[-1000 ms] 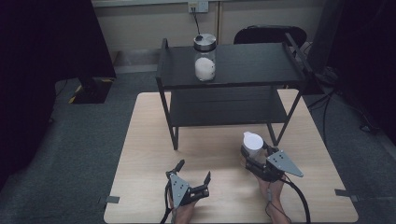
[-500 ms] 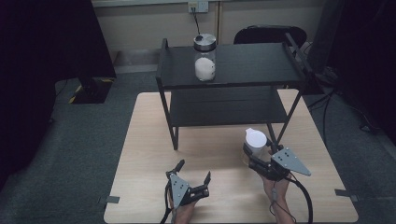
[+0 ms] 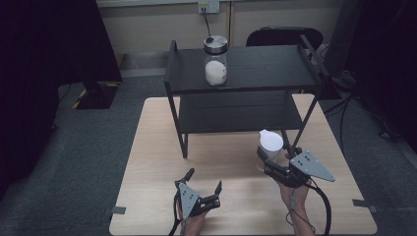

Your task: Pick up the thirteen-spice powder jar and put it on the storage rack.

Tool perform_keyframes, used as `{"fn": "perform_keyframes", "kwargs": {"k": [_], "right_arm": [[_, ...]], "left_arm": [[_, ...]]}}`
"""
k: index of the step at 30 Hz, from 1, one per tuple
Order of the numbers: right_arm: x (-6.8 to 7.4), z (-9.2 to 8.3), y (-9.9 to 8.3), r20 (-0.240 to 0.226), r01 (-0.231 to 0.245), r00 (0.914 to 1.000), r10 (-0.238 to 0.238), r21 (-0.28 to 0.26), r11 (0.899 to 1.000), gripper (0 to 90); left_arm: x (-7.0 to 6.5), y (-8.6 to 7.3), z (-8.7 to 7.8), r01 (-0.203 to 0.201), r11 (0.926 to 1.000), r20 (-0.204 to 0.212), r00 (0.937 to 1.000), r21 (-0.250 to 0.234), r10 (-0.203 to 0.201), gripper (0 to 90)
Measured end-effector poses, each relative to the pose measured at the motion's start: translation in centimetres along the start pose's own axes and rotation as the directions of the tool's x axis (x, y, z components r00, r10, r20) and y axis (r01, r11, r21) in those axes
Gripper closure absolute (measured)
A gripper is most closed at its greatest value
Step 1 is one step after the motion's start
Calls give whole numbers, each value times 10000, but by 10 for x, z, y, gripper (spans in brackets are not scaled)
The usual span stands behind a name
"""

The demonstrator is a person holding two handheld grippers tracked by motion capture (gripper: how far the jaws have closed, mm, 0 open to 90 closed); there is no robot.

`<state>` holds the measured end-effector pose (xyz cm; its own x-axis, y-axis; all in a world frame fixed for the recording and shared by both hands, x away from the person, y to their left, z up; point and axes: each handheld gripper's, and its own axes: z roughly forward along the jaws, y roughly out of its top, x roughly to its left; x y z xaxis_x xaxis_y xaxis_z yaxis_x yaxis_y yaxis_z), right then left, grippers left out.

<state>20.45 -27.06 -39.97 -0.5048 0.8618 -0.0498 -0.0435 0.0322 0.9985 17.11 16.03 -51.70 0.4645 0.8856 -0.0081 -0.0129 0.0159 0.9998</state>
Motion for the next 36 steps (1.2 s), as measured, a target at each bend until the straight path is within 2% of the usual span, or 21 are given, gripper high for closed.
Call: {"fn": "perform_keyframes", "kwargs": {"k": [16, 28, 36], "right_arm": [[-13, 0, 40, -166, -20, 9999, 18, -115, 9999, 304], [-17, 6, 77, -262, 341, 9990, -354, -486, 9982, 304], [-22, 11, 99, -375, 292, 9988, -318, -675, 9973, 304]], "left_arm": [[0, 0, 0, -2, 10000, -1, 10000, -4, 2, 6], [0, 0, 0, 3, 10000, -1, 10000, -2, -3, 6], [0, 0, 0, -1, 10000, -3, 10000, -5, 1, 6]]}}
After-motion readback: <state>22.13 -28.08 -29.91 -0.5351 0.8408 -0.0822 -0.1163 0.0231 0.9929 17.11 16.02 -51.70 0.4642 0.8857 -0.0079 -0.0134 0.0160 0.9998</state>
